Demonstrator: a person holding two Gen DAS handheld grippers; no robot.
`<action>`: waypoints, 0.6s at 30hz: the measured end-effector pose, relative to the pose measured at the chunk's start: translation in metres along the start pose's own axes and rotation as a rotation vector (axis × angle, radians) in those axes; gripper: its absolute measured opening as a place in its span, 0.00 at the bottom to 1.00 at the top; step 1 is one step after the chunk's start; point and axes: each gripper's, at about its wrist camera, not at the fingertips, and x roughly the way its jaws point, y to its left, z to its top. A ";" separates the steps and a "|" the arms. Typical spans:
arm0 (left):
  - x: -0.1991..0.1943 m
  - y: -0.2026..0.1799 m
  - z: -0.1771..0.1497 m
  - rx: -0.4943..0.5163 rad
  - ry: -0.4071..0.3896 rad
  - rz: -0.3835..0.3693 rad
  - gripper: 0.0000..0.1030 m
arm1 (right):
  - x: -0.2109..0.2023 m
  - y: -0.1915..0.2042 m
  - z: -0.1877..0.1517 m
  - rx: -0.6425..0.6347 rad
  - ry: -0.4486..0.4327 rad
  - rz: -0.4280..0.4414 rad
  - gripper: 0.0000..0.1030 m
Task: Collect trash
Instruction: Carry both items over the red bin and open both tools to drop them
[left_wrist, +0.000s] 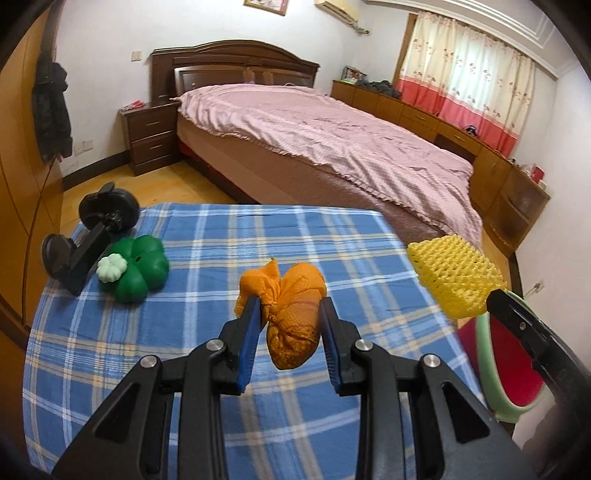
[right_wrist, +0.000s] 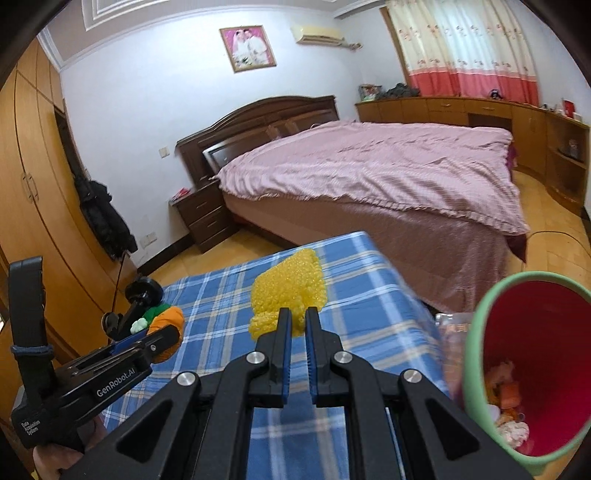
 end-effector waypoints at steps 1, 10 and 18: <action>-0.003 -0.005 0.000 0.007 -0.002 -0.011 0.31 | -0.006 -0.004 0.000 0.006 -0.010 -0.011 0.09; -0.018 -0.055 -0.005 0.087 -0.002 -0.114 0.31 | -0.059 -0.049 -0.005 0.086 -0.082 -0.142 0.09; -0.023 -0.109 -0.013 0.180 0.017 -0.200 0.31 | -0.093 -0.090 -0.019 0.153 -0.105 -0.252 0.09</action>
